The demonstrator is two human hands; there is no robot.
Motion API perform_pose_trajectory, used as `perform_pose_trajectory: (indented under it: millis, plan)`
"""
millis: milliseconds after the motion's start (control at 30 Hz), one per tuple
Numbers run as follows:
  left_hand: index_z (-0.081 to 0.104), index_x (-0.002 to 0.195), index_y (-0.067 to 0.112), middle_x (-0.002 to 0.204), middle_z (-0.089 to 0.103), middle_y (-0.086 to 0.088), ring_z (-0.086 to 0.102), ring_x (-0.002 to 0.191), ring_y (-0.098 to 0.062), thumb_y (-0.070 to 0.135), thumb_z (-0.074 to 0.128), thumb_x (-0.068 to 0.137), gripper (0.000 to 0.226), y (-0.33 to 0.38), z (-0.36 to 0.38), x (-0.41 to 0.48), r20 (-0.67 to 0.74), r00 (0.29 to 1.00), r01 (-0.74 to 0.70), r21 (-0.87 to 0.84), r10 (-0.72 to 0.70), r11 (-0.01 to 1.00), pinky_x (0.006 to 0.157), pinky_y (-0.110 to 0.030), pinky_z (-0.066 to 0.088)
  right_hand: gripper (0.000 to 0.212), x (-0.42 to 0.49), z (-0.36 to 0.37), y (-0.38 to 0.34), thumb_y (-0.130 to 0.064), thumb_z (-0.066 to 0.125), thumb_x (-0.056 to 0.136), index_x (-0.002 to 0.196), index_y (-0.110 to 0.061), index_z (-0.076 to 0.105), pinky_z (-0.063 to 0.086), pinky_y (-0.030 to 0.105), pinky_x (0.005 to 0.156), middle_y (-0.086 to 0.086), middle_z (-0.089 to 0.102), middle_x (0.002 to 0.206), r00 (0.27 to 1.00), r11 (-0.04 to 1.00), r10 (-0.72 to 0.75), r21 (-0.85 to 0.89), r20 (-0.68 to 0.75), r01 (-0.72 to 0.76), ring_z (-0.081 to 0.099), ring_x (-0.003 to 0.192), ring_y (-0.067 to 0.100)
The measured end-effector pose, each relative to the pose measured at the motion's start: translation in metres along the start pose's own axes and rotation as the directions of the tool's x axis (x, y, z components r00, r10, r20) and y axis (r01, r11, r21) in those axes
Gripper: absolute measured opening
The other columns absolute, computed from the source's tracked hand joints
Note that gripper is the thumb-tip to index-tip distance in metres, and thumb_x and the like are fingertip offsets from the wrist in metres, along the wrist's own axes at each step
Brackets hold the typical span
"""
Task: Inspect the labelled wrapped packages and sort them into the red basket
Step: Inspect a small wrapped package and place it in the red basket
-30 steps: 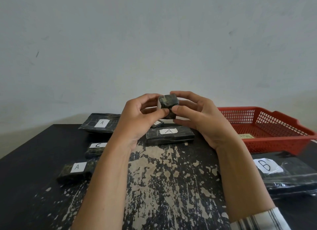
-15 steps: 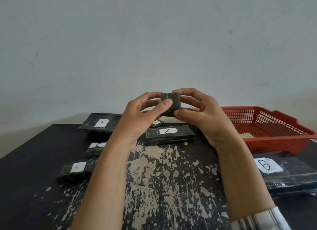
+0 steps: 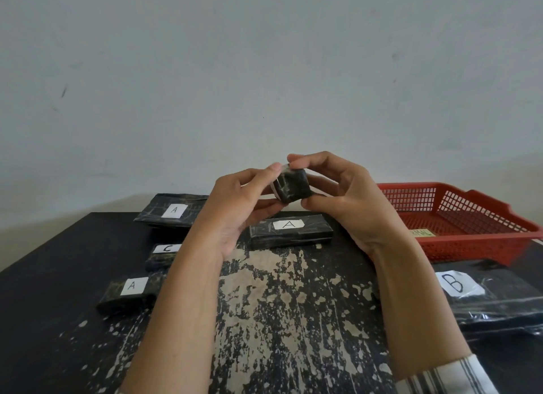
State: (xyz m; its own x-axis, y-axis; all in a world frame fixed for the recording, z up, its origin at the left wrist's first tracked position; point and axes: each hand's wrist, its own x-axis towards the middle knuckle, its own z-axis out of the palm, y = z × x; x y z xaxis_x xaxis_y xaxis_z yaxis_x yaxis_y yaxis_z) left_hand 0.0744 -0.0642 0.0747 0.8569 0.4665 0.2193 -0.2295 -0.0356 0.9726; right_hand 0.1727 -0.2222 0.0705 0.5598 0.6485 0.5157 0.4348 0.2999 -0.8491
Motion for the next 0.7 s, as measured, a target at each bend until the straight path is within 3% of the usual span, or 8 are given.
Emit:
perform_pose_trajectory:
  millis: [67,133,233,400,700]
  plan:
    - [0.078,0.098,0.013,0.101,0.08,-0.007,0.078,0.094,-0.017,0.03,0.074,0.089,0.02,-0.0011,-0.0019,0.0011,-0.008,0.999,-0.036,-0.024,0.036,0.999,0.079,-0.024,0.061,0.065,0.0003,-0.0012,0.0005,0.026,0.06,0.084,0.128,-0.021,0.067,0.058,0.033,0.099,-0.005,0.065,0.143,1.0,1.0,0.01,0.008,0.028,-0.011,0.065,0.129,0.016]
    - [0.078,0.101,0.013,0.103,0.08,-0.008,0.076,0.1,-0.019,0.024,0.076,0.088,0.018,-0.0029,-0.0041,0.0018,-0.008,0.997,-0.081,-0.027,0.081,0.996,0.086,-0.027,0.061,0.066,0.0013,-0.0029,0.0001,0.009,0.068,0.085,0.139,-0.029,0.062,0.058,0.04,0.102,-0.003,0.06,0.148,0.998,0.997,0.054,0.055,0.041,-0.056,0.066,0.128,0.023]
    - [0.078,0.104,0.014,0.104,0.08,-0.006,0.076,0.101,-0.017,0.014,0.077,0.087,0.017,-0.0052,-0.0045,0.0024,0.006,0.99,-0.141,-0.015,0.141,0.99,0.093,-0.031,0.059,0.051,0.0026,-0.0017,-0.001,-0.01,0.078,0.09,0.137,-0.026,0.065,0.059,0.039,0.101,0.007,0.068,0.137,0.991,0.987,0.133,0.09,-0.025,-0.13,0.071,0.119,0.024]
    - [0.078,0.103,0.019,0.105,0.08,-0.002,0.074,0.106,-0.017,0.004,0.078,0.086,0.022,-0.0065,-0.0039,0.0016,0.005,0.978,-0.207,0.042,0.207,0.977,0.102,-0.038,0.055,0.028,0.0022,0.004,-0.0017,-0.006,0.07,0.096,0.122,-0.015,0.073,0.063,0.032,0.091,0.006,0.08,0.111,0.98,0.984,0.173,0.069,-0.098,-0.166,0.077,0.107,0.02]
    - [0.079,0.101,0.018,0.103,0.079,-0.007,0.073,0.103,-0.021,0.013,0.075,0.09,0.013,-0.0057,-0.003,0.0028,0.015,0.988,-0.151,0.045,0.15,0.988,0.105,-0.043,0.056,0.025,0.0009,0.0034,-0.003,0.0,0.072,0.093,0.112,-0.015,0.076,0.063,0.036,0.092,0.006,0.081,0.104,0.973,0.982,0.187,0.03,-0.132,-0.184,0.078,0.103,0.026]
